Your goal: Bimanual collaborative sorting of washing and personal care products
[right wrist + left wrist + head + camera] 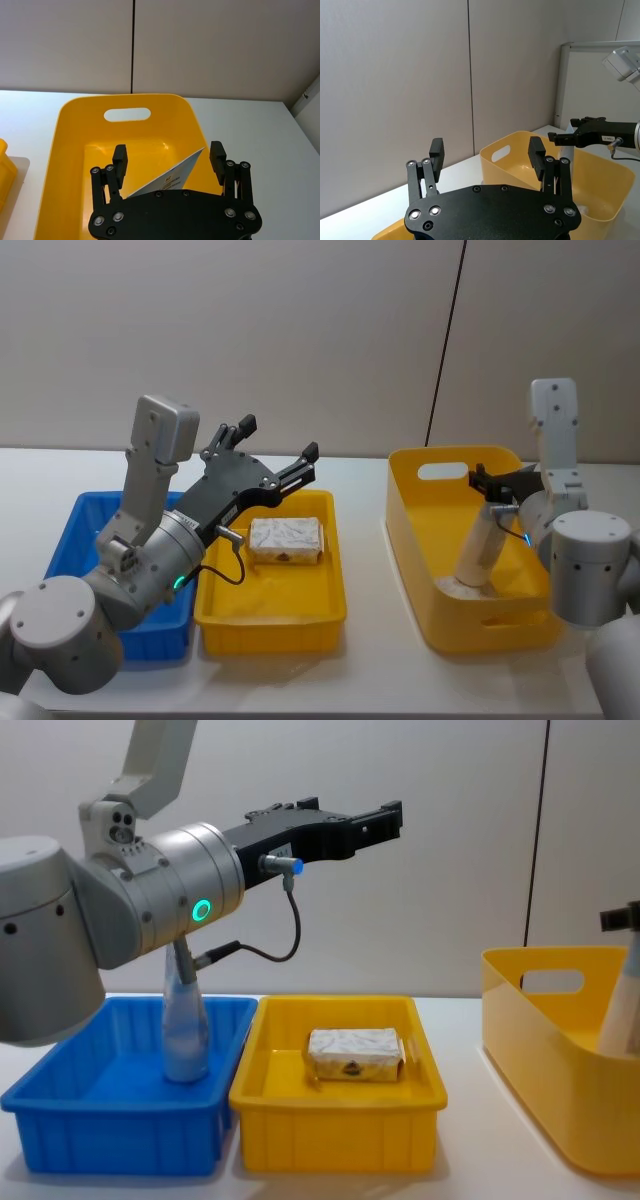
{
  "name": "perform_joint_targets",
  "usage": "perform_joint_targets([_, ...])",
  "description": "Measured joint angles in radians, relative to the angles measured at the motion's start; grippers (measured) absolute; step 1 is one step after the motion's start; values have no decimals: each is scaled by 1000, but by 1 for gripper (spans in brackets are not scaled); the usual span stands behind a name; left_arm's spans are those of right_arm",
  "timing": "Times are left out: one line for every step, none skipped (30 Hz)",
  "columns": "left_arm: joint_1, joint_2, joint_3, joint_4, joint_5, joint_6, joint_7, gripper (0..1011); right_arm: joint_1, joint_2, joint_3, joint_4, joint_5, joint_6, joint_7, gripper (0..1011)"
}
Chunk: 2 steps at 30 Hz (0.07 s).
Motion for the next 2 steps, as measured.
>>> perform_joint_targets([0, 0, 0, 0, 0, 0, 0, 1001, 0, -1, 0, 1, 0, -1, -1, 1004])
perform_joint_targets([0, 0, 0, 0, 0, 0, 0, 1001, 1, -1, 0, 1, -1, -2, -2, 1004])
